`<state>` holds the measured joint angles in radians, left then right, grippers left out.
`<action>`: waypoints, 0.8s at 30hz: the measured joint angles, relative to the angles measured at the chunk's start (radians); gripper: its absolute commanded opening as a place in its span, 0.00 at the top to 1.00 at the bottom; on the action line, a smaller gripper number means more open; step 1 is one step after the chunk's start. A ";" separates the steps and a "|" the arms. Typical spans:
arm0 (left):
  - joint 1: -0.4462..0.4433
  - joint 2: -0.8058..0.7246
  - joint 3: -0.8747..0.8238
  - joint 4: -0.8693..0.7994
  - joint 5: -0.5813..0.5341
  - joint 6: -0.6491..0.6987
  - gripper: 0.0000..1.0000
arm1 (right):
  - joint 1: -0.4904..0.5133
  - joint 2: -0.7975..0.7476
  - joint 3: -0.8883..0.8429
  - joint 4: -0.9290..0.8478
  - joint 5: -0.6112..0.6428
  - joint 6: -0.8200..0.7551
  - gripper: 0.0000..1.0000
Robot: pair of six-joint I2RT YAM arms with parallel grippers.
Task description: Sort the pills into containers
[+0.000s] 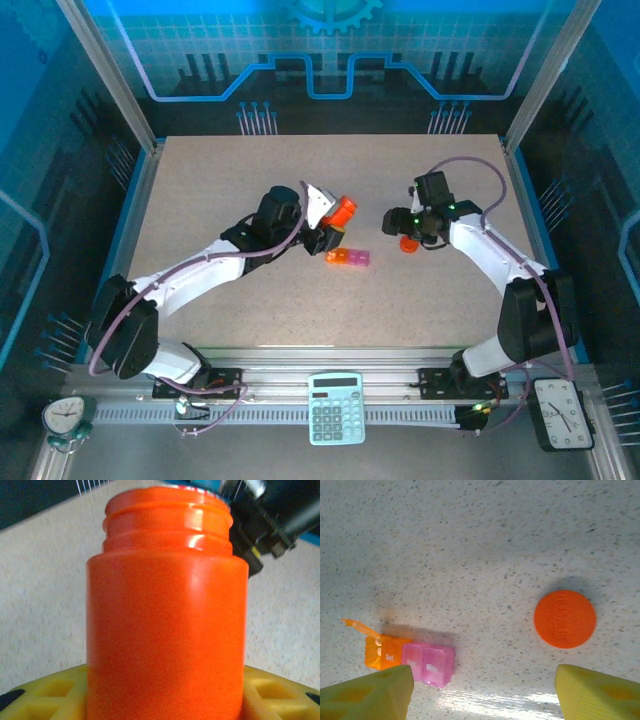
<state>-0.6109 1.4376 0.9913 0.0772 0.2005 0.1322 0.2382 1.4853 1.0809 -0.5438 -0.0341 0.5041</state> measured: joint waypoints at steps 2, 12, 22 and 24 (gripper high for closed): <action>0.006 -0.011 -0.019 0.080 0.008 -0.003 1.00 | -0.024 -0.001 0.001 -0.011 0.001 -0.004 0.24; 0.087 -0.028 -0.184 0.602 0.067 -0.060 0.95 | -0.085 0.040 0.037 -0.055 0.012 -0.020 0.23; 0.202 0.054 -0.218 0.960 0.147 -0.232 0.89 | -0.091 0.164 0.115 -0.114 0.062 -0.064 0.22; 0.202 0.054 -0.218 0.961 0.169 -0.237 0.90 | -0.091 0.188 0.133 -0.126 0.072 -0.076 0.22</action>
<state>-0.4091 1.4914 0.7731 1.0378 0.3698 -0.1047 0.1471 1.6730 1.2140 -0.6693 0.0383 0.4278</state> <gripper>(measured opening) 0.533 0.779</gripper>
